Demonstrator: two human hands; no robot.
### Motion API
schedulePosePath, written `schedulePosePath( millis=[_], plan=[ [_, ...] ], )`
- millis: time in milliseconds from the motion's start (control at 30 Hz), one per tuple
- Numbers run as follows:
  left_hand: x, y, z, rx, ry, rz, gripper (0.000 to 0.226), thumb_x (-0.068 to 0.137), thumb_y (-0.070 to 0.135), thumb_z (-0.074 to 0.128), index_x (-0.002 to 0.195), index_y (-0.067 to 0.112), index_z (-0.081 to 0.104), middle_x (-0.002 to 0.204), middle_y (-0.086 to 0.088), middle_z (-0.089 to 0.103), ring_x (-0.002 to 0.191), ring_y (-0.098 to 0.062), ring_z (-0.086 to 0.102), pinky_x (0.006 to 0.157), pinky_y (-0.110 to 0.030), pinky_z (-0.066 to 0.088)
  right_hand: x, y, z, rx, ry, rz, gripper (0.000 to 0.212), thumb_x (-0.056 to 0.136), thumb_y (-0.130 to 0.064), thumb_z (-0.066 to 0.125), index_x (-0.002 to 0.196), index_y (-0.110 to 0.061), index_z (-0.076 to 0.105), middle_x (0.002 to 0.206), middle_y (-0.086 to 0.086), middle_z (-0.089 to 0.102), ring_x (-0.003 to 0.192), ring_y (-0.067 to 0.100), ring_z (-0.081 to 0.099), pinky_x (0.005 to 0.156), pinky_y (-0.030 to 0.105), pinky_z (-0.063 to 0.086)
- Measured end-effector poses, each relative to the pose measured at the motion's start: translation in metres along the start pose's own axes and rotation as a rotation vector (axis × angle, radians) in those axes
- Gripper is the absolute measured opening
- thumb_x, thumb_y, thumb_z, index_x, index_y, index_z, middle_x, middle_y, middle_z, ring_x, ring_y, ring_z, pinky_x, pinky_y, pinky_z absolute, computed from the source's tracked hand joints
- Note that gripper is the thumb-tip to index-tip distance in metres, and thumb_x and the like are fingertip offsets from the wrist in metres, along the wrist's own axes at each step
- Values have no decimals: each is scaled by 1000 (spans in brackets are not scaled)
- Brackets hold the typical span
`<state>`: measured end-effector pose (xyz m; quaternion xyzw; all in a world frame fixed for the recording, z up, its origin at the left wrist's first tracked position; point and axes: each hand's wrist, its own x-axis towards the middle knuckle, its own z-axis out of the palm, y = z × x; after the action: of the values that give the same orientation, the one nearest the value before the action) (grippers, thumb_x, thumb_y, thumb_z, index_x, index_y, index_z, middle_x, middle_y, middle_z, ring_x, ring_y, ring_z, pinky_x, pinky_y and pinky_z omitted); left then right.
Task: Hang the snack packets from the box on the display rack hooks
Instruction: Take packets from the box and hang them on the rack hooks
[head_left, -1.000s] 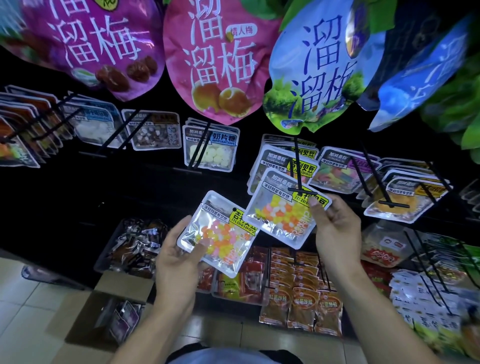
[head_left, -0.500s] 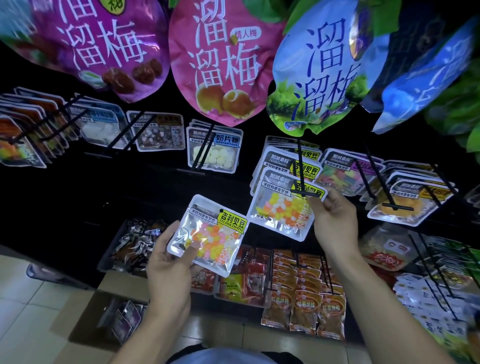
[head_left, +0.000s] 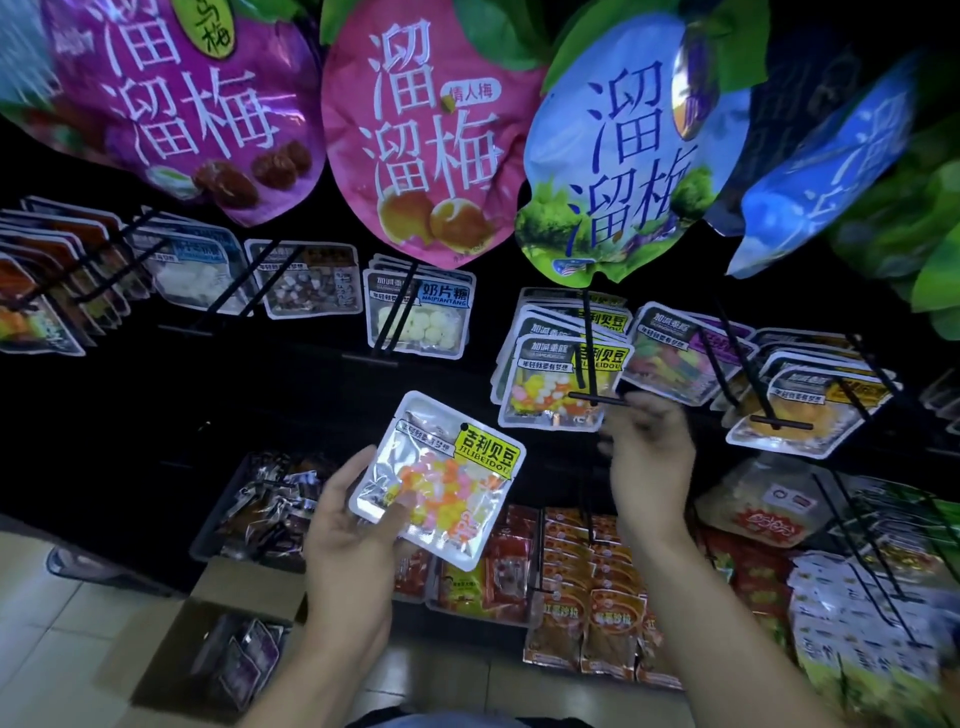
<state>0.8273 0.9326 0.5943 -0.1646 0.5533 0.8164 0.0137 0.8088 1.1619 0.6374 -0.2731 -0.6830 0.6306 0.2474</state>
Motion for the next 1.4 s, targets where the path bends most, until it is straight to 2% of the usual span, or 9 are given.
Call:
schedulePosePath(
  millis=[167,400,533,700,800,967,1100,1233,1400],
  plan=[
    [-5,-2,15,-21,-129,-6,55,88,-4,71,132,28,59,119,-1,75,104,-22,76,76,-38,65,-52,2,0,-69,-445,135,31,84,-40,75,100,-14,69,88,6,75,85,21,74,81,39,60],
    [-10,3,51,196,-365,29,22,94,11,68,114,20,70,103,3,79,97,-15,76,84,-35,63,-38,-16,-17,-16,-214,-68,13,91,-25,73,91,-12,71,80,6,69,72,18,61,70,35,52],
    [-3,1,70,199,-434,25,20,99,12,63,116,18,69,107,1,80,103,-16,76,80,-31,63,-19,-19,-23,-25,-125,-47,14,94,-24,72,87,-14,68,81,22,59,63,16,50,55,27,45],
    [8,-4,84,231,-401,60,26,99,11,64,123,21,65,107,5,79,101,-11,75,74,-25,62,-1,-16,-19,-44,-106,-52,16,95,-22,72,91,-7,67,82,25,60,66,23,48,52,21,44],
    [13,-5,86,245,-380,86,25,98,10,66,122,19,66,104,3,79,99,-13,76,72,-24,61,4,-13,-17,-72,-116,-100,11,95,-22,72,93,-12,69,93,24,66,74,44,53,65,31,47],
    [17,-5,83,269,-375,126,26,97,11,67,122,18,66,107,4,79,101,-14,76,87,-35,61,3,-12,-17,-80,-126,-128,6,95,-18,71,94,-12,68,92,20,67,87,49,56,67,35,46],
    [19,-12,79,269,-373,103,23,97,12,68,118,18,67,105,2,79,100,-17,76,82,-34,61,3,-11,-18,-98,-146,-131,6,95,-19,71,90,-22,69,83,11,66,69,43,51,64,48,48],
    [17,-19,77,250,-364,60,21,96,14,69,116,20,68,102,0,79,95,-18,77,71,-26,60,3,-7,-17,-128,-159,-136,12,95,-18,71,89,-29,69,78,-12,70,67,15,60,68,39,50],
    [21,-18,80,241,-379,101,22,96,12,68,117,17,68,105,1,79,98,-18,77,78,-34,63,5,-5,-19,-103,-123,-132,9,95,-17,72,90,-24,70,85,2,71,71,21,61,69,38,51]
  ],
)
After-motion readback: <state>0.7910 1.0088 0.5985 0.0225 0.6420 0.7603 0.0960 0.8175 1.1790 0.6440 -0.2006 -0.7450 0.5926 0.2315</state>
